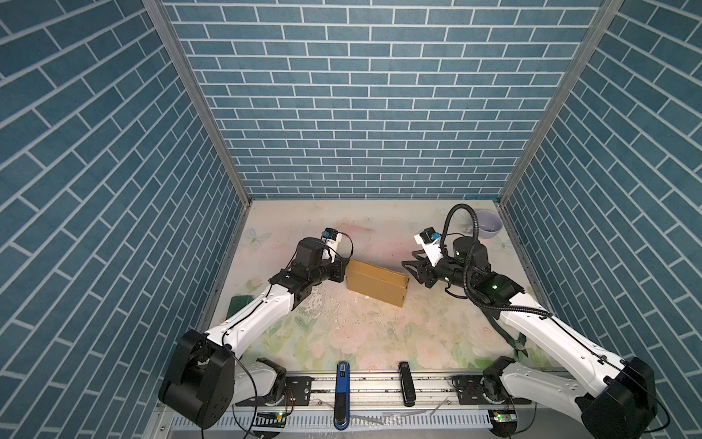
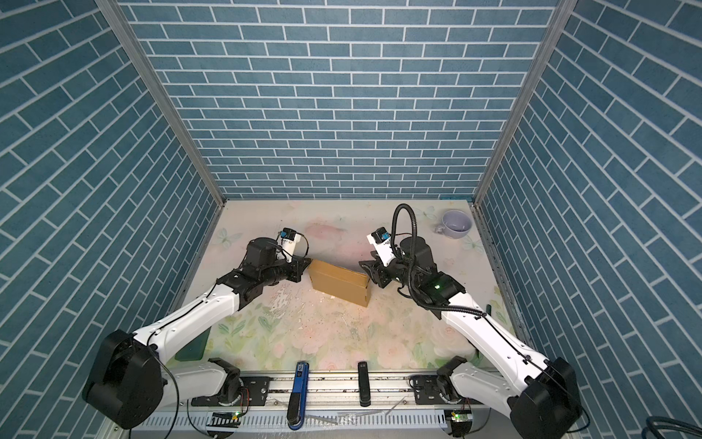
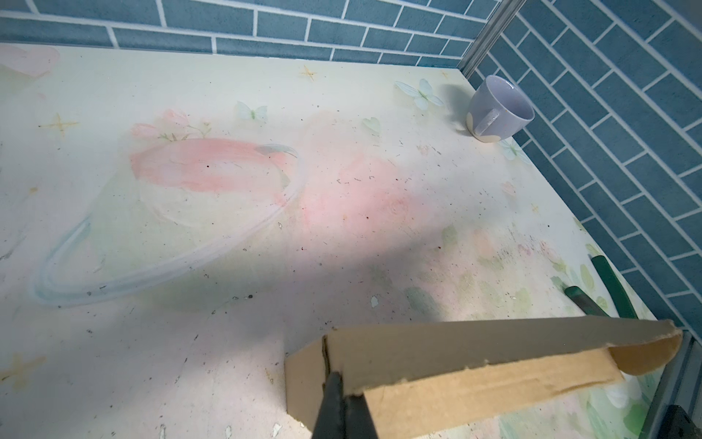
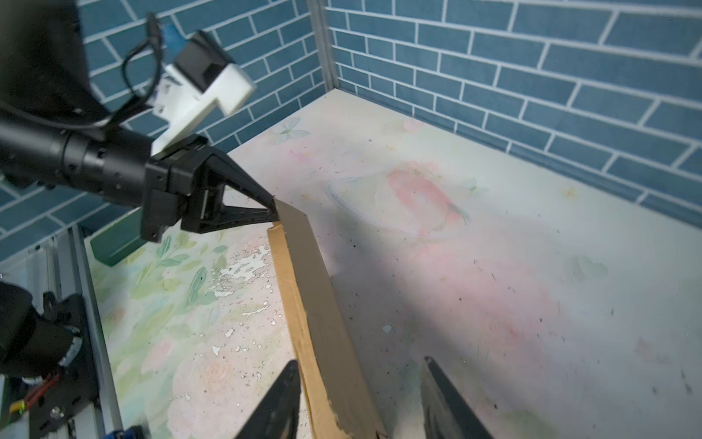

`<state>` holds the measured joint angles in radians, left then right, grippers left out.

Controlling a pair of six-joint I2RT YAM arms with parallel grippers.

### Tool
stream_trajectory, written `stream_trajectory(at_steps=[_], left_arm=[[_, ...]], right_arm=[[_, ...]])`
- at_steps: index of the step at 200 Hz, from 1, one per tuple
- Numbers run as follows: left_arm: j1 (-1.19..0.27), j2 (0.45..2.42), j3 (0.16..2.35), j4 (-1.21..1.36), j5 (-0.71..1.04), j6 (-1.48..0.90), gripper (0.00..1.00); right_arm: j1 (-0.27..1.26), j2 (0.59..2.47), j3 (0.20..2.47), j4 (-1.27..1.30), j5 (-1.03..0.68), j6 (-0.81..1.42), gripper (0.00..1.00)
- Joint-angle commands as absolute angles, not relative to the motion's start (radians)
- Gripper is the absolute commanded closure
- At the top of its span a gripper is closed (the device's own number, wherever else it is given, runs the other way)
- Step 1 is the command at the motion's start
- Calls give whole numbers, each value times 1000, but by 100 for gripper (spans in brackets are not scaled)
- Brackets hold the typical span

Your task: Fold the paper box

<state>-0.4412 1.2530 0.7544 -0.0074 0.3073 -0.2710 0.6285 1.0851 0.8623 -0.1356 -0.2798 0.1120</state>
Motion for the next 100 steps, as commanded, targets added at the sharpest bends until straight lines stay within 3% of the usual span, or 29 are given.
stream_trajectory(at_steps=[1,63,100], left_arm=[[-450,1245,726,-31,293,-282,96],[-453,1238,710,-5,271,-289,97],[-458,1226,701,28,251,-307,98]], right_arm=[[634,1099,954,-211,-174,347,49],[632,1109,1024,-426,-15,794,46],[632,1144,1048,-549,-44,937,46]])
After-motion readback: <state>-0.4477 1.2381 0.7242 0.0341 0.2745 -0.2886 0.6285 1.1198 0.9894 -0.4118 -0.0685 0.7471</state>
